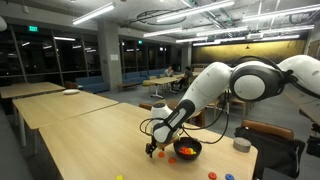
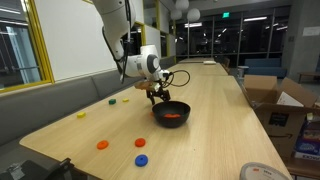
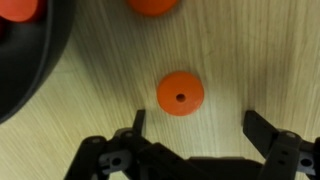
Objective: Put the orange circles inside the black bowl.
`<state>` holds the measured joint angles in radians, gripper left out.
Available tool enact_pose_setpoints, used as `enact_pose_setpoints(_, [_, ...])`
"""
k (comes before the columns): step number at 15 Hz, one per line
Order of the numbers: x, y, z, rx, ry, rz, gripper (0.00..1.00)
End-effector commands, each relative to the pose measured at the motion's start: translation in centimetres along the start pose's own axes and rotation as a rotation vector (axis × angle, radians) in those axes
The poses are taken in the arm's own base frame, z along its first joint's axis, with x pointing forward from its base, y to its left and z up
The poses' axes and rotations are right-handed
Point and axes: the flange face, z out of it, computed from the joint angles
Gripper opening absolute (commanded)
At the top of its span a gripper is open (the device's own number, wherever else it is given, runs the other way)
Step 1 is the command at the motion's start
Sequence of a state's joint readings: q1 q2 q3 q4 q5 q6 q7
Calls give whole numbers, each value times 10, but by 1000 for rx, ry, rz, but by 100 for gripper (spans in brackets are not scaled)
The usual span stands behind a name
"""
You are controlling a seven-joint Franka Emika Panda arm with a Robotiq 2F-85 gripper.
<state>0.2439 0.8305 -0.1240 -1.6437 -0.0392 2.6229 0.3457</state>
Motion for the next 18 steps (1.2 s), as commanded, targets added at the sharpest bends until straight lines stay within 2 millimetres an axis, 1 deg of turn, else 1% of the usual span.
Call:
enact_pose_setpoints(1, [-9, 2, -16, -47, 21, 36, 100])
enact_pose_setpoints(4, [-17, -2, -20, -50, -9, 39, 100])
enact_pose_setpoints(9, [-27, -5, -28, 32, -31, 51, 100])
enact_pose_setpoints(12, [-27, 3, -30, 76, -57, 97, 100])
enact_pose_setpoints(14, [-26, 12, -30, 93, -64, 140, 100])
enact_pose_setpoints(18, [-20, 28, -29, 109, -75, 187, 100])
